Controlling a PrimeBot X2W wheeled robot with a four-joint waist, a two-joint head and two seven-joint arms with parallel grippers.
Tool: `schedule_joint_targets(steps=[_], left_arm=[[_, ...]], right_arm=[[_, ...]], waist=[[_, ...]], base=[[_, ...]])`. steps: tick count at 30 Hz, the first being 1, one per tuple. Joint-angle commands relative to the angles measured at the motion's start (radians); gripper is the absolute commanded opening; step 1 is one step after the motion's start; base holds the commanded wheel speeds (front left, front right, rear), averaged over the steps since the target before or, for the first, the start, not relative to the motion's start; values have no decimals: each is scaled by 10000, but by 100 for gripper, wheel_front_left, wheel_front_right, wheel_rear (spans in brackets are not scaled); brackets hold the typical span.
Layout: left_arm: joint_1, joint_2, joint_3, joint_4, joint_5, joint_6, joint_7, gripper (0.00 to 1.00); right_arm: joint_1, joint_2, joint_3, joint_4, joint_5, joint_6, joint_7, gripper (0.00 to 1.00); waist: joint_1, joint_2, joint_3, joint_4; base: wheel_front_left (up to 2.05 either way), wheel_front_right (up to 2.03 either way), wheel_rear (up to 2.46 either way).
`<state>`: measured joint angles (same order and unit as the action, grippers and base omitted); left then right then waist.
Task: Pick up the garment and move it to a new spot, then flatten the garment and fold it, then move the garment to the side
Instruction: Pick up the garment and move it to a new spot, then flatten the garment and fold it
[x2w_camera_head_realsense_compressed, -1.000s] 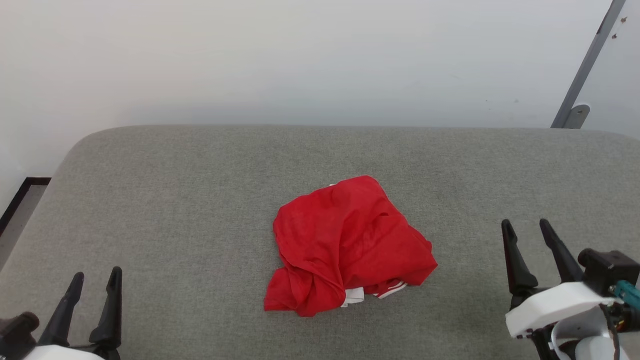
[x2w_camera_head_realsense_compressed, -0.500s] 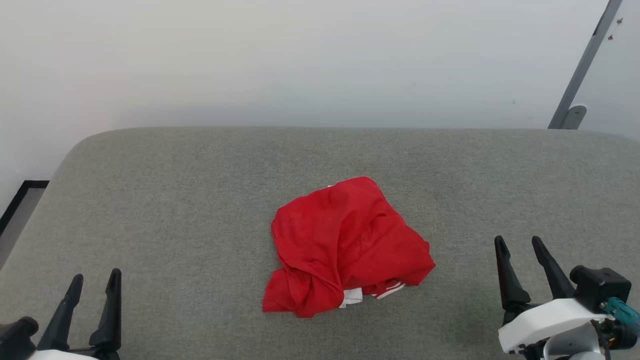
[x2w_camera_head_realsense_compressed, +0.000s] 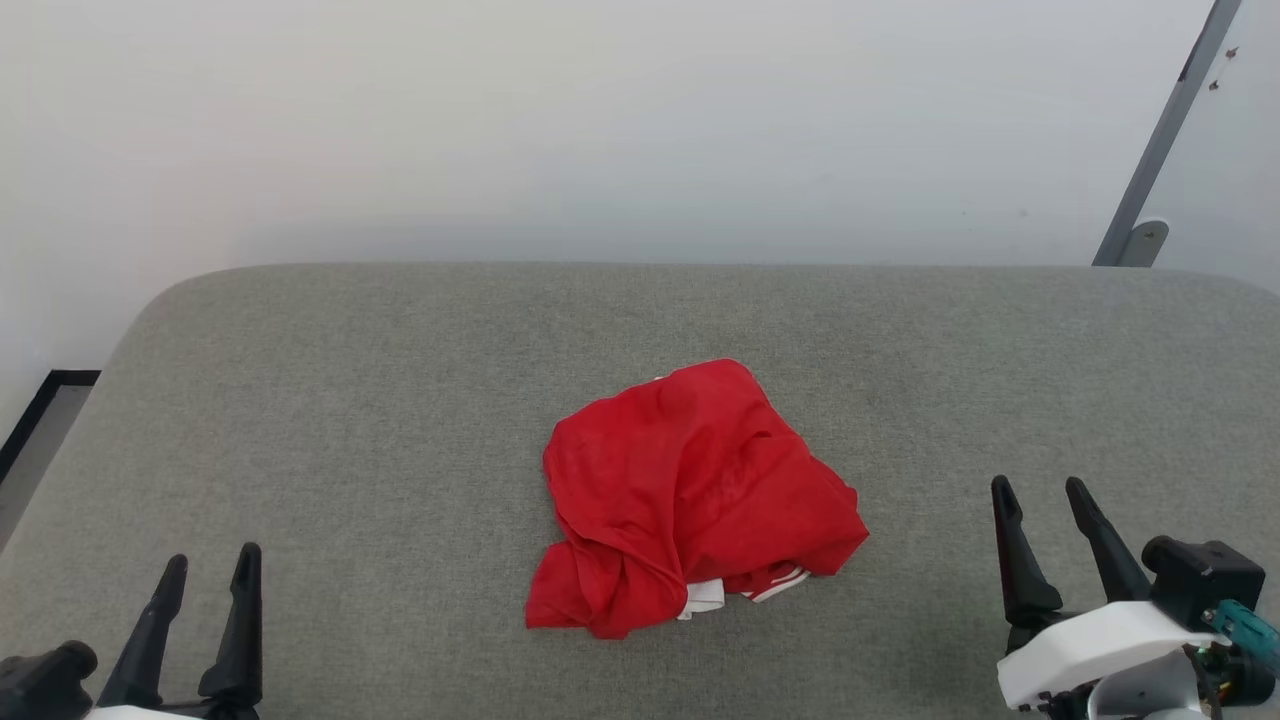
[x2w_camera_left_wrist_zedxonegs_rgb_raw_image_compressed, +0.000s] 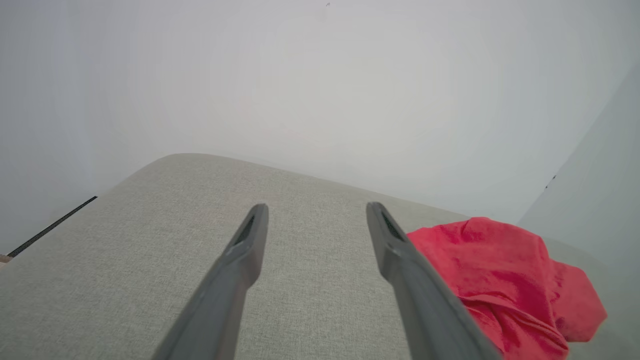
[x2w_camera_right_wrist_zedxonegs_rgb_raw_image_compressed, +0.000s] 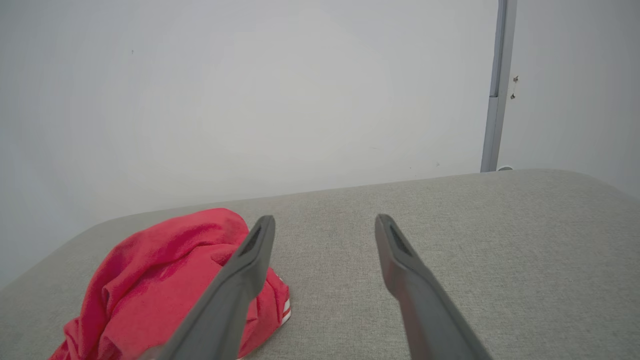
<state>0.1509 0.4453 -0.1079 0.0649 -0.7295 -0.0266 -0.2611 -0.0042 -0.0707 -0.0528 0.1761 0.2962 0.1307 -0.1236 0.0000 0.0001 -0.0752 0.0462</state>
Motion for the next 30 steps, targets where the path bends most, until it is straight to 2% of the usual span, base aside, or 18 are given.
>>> schedule_joint_targets(steps=[1, 9, 11, 14, 17, 22, 30], left_arm=[[114, -49, 52, 57, 93, -24, -55, 100], [123, -229, 61, 179, 241, -164, -55, 100], [127, -124, 17, 232, 498, -95, -54, 100], [37, -252, -37, 370, 280, -56, 123, 100], [-332, -101, -99, 339, 147, -181, 441, 100], [-1041, 150, -442, 356, -164, -479, 1440, 100], [-3030, 761, -1288, 376, -814, -844, 3901, 100]], right_arm=[[147, 26, 3, -6, -76, 1, -3, 100], [184, 36, -33, -122, -83, 1, 56, 100], [198, 36, -25, -155, -81, 1, 74, 100], [193, 35, -3, -204, -90, 1, 102, 100], [95, 17, 46, -254, -79, 1, 147, 100], [-95, -34, 157, -321, -60, 1, 182, 100], [-578, -112, 472, -303, 2, 1, 122, 100]], waist=[[0, -1, -24, 3], [0, -1, -78, 27], [0, -1, -87, 26], [0, -1, -74, 1], [0, -1, -3, -68], [0, -1, 223, -264], [0, -1, 885, -940]], base=[[0, 0, 0], [0, 0, 0], [0, 0, 0], [0, 0, 0], [0, 0, 0], [0, 0, 0], [0, 0, 0]])
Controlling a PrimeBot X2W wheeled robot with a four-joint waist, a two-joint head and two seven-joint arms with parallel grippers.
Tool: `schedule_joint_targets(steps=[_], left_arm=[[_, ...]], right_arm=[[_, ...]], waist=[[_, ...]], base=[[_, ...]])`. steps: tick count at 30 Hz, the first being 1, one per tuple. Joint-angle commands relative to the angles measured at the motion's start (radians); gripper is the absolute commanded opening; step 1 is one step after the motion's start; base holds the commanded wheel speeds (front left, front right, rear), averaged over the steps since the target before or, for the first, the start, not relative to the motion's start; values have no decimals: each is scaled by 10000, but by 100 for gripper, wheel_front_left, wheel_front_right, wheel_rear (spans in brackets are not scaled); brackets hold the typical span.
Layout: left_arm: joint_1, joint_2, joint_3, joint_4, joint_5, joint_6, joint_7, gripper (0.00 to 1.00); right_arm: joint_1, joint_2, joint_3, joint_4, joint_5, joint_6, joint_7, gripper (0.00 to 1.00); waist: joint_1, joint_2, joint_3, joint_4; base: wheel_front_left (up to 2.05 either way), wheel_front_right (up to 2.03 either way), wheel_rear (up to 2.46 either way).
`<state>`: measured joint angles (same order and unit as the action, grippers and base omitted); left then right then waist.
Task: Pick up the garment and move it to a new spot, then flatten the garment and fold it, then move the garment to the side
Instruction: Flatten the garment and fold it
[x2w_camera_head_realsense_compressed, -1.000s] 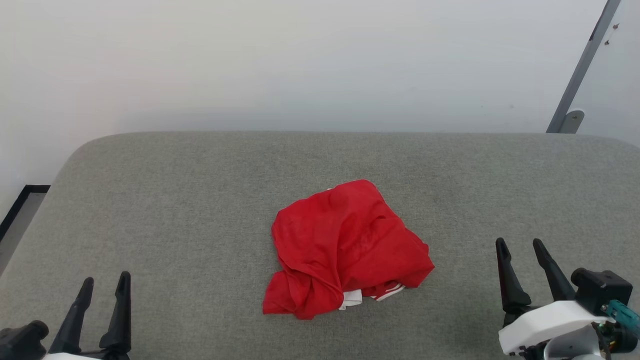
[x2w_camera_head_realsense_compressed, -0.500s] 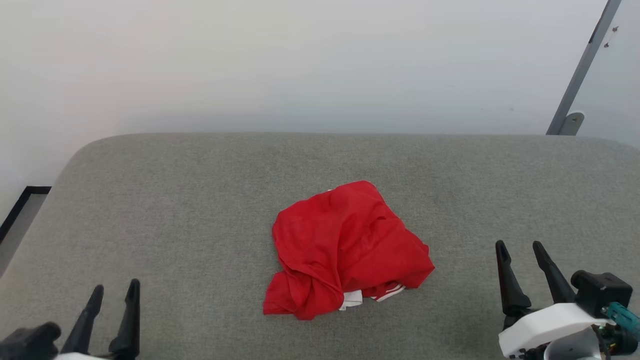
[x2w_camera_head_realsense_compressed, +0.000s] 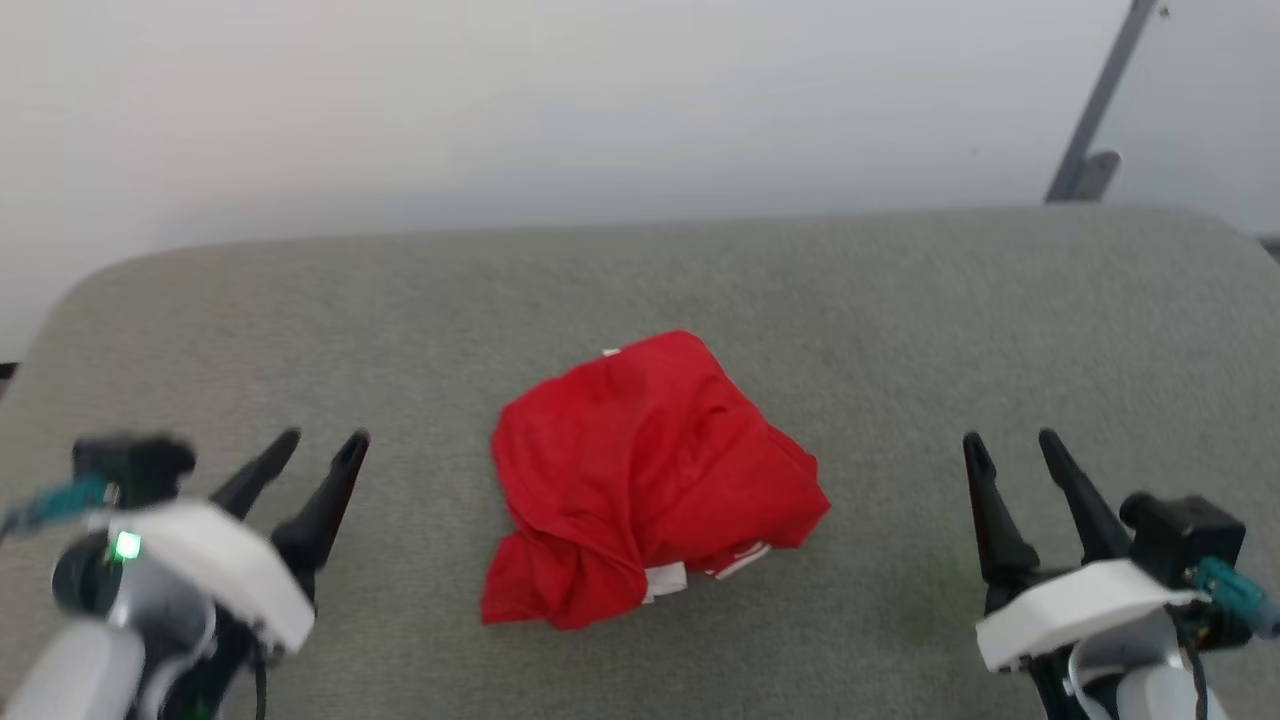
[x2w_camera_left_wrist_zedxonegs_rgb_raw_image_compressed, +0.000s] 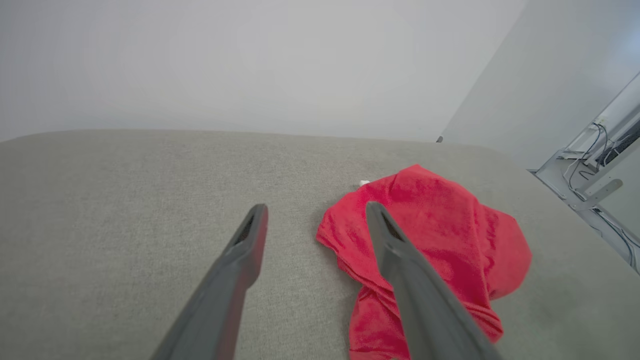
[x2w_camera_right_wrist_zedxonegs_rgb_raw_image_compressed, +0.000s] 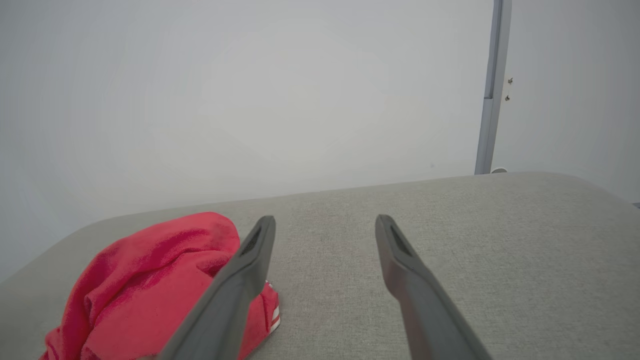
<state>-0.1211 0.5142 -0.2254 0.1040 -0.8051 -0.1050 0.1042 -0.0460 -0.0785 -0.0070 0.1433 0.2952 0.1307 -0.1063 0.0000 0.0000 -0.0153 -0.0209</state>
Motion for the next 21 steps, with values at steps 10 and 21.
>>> schedule_joint_targets(steps=[10, 21], left_arm=[[-3297, 401, -1406, 1042, -299, -177, 3188, 100], [-4665, 334, -2286, 3200, -370, 459, 5946, 100]], right_arm=[[-1181, 3, 271, 226, 114, 1, -468, 100], [-1719, 97, 370, 774, 262, 1, -985, 100]], waist=[[0, 0, 1684, -1423], [0, 0, 2496, -2221]], base=[[0, 0, 0], [0, 0, 0]])
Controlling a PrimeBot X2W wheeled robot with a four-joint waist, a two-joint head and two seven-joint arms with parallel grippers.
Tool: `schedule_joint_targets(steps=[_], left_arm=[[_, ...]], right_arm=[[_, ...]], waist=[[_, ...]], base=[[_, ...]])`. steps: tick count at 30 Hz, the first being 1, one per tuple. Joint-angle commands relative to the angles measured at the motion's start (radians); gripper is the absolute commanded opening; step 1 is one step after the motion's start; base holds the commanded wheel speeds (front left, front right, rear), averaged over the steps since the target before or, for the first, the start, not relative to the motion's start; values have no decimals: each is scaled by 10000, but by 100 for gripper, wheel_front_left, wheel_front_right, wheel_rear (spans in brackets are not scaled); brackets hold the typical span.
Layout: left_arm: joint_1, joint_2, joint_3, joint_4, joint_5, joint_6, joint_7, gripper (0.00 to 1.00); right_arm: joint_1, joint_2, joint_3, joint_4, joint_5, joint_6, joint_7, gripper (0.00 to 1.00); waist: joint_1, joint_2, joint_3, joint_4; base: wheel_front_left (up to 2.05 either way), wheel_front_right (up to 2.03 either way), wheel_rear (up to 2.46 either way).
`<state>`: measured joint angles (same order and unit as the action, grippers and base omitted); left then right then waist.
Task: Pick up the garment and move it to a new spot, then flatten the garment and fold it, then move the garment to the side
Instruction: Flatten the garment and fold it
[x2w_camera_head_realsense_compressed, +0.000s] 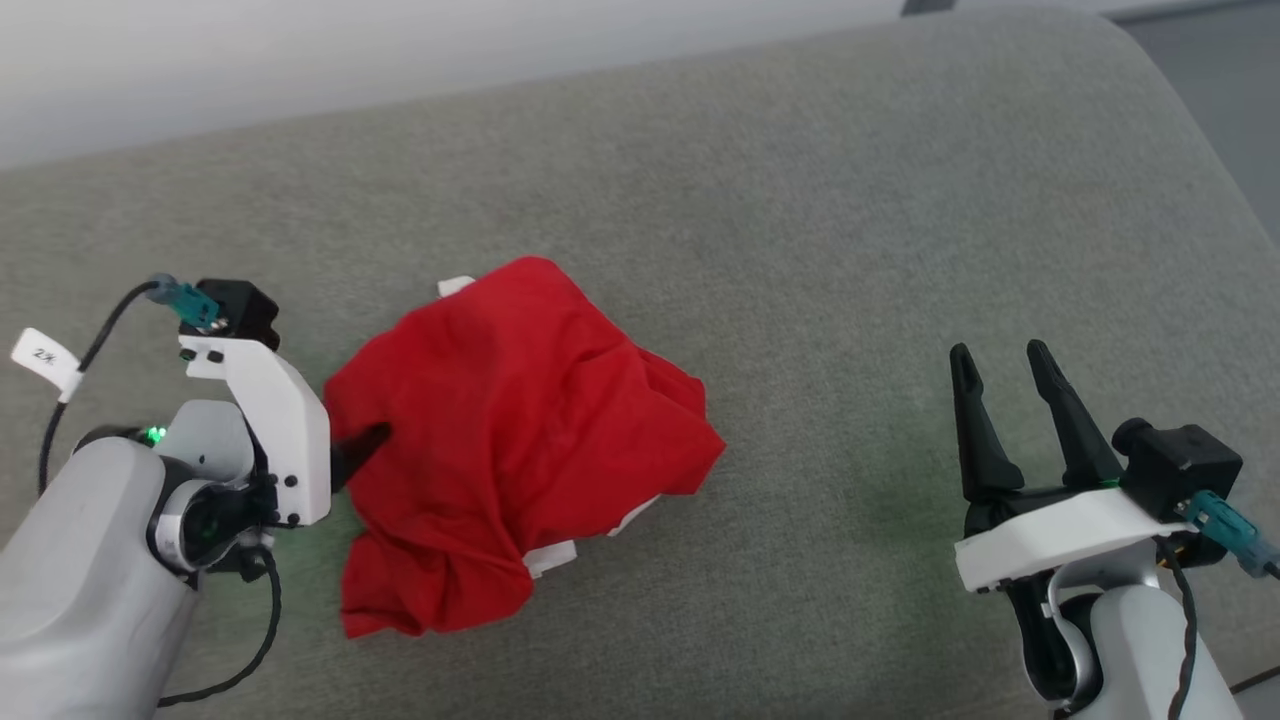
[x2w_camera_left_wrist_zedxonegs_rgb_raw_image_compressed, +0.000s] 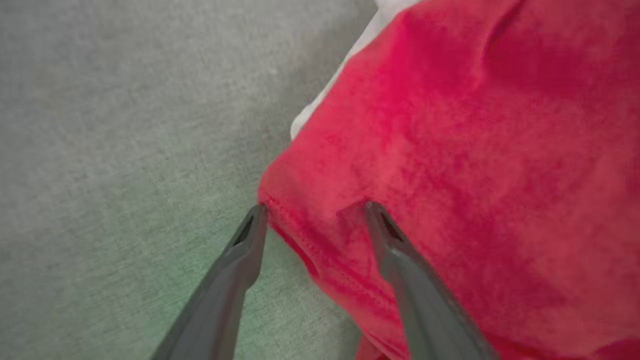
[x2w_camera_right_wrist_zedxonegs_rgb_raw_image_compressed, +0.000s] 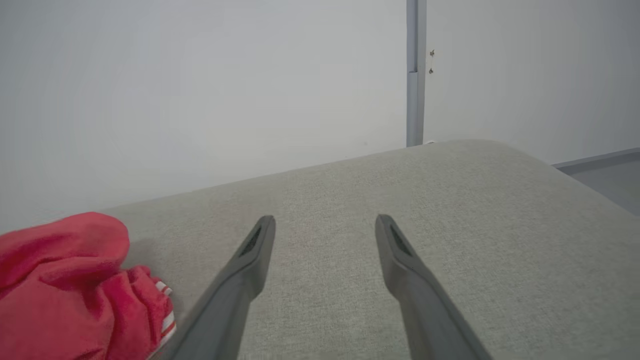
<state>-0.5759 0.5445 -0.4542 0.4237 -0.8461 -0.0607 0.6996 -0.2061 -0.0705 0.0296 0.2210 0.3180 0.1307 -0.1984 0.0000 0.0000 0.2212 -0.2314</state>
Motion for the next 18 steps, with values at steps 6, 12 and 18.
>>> schedule_joint_targets(steps=[6, 12, 18], left_arm=[[-282, -235, -430, 834, 93, 600, 1175, 100], [-390, -510, -582, 1291, -121, 516, 1520, 0], [-941, -8, -36, 968, -167, 426, 933, 0]], right_arm=[[-370, 50, 58, 200, 62, 1, -228, 100], [-635, 64, 171, 361, 46, 1, -328, 100], [-679, -45, 84, 531, 14, 1, -395, 100]], waist=[[0, 0, 445, -159], [0, 0, 619, -74], [0, 0, 506, 222]], base=[[0, 0, 0], [0, 0, 0], [0, 0, 0]])
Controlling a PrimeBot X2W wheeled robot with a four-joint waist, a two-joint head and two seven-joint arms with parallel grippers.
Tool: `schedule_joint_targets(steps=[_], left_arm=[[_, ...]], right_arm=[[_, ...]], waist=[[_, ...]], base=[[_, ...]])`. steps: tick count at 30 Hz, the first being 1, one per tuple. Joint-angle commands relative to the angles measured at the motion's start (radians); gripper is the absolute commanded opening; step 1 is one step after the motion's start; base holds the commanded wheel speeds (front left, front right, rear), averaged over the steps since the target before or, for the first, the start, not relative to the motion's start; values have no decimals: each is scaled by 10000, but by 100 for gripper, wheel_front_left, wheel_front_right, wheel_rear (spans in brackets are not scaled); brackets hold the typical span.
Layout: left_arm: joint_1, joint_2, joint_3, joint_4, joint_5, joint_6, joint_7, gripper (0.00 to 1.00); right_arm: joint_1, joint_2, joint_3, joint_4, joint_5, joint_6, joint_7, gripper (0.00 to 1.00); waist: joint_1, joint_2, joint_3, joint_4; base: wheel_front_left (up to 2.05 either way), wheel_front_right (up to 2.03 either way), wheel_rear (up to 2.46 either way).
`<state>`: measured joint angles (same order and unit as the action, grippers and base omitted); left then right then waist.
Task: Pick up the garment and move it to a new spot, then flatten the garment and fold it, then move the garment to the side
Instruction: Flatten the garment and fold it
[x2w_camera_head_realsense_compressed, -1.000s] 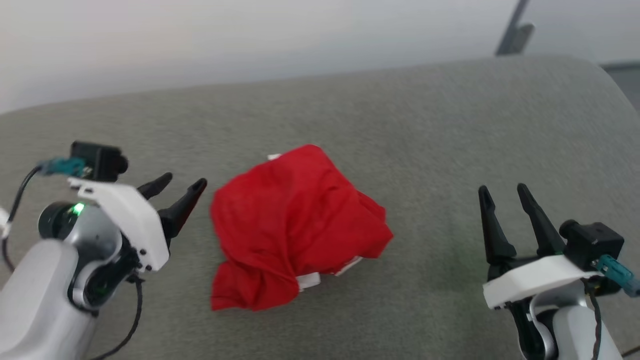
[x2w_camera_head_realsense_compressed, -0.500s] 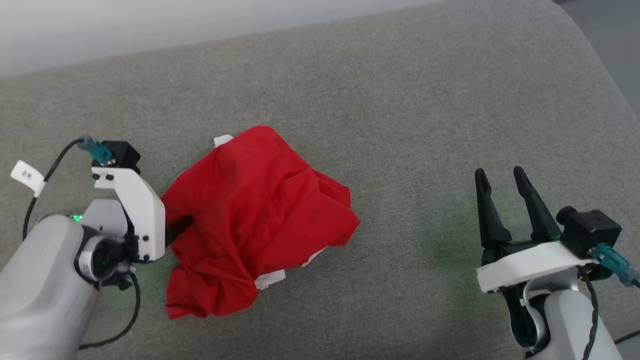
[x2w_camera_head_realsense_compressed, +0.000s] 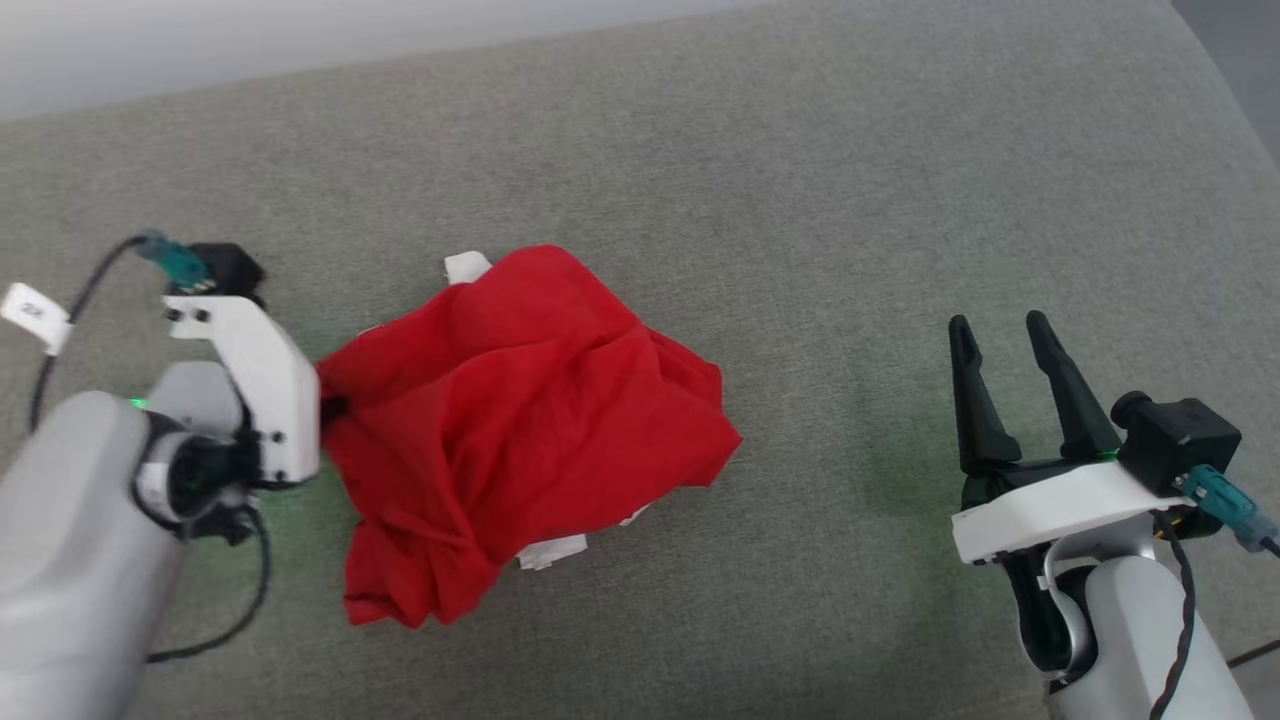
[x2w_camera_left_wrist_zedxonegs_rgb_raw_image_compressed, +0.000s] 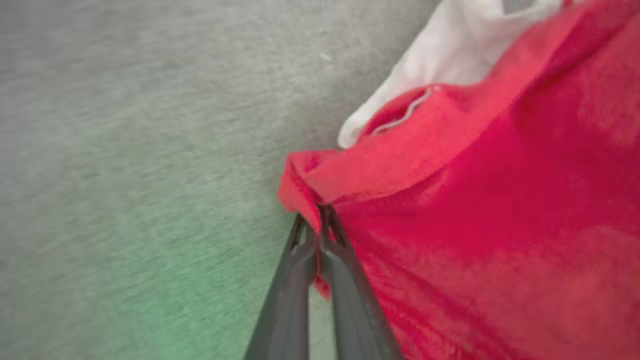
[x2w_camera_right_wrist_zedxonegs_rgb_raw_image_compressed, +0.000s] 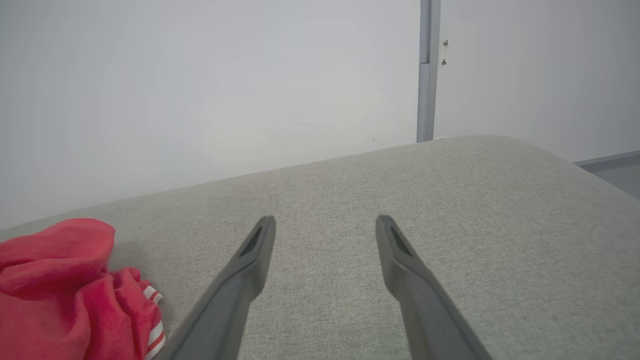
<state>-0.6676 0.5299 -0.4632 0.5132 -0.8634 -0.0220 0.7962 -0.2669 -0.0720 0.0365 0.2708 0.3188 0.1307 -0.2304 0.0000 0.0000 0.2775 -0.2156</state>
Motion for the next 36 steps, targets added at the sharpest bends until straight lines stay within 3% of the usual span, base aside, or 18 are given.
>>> schedule_joint_targets(steps=[1, 6, 16, 23, 29, 32, 33, 35, 36], left_arm=[[-104, 231, 157, -9, -12, 35, -155, 0], [-252, 814, 565, -249, 98, 131, -594, 0], [285, 2174, 925, 224, 705, 838, -1090, 0], [1031, 2431, 754, 1015, 884, 1288, -823, 0], [1641, 2208, 588, 1550, 711, 1642, -434, 0], [1797, 2044, 648, 1666, 493, 1591, -430, 0], [1794, 2010, 717, 1632, 446, 1564, -588, 27], [1761, 1940, 861, 1491, 341, 1454, -993, 98], [1739, 1907, 943, 1403, 286, 1425, -1211, 100]], right_arm=[[-52, -56, 7, 54, -2, 1, -81, 100], [107, -107, -41, 36, -81, 1, 14, 100], [317, -176, -49, -239, -135, 1, 273, 100], [450, -173, -95, -341, -163, 1, 413, 100], [482, -148, -207, -528, -181, 1, 538, 100], [460, -134, -183, -604, -190, 1, 616, 100], [452, -138, -178, -621, -195, 1, 626, 100], [462, -132, -167, -653, -197, 1, 693, 100], [475, -136, -156, -665, -186, 1, 696, 100]], waist=[[0, 0, -96, 122], [0, 0, -331, 340], [0, 0, -592, 472], [0, 0, -667, 477], [0, 0, -653, 560], [0, 0, -639, 631], [0, 0, -638, 659], [0, 0, -657, 736], [0, 0, -676, 775]], base=[[0, 0, 0], [0, 0, 0], [0, 0, 0], [0, 0, 0], [0, 0, 0], [0, 0, 0], [0, 0, 0], [0, 0, 0], [0, 0, 0]])
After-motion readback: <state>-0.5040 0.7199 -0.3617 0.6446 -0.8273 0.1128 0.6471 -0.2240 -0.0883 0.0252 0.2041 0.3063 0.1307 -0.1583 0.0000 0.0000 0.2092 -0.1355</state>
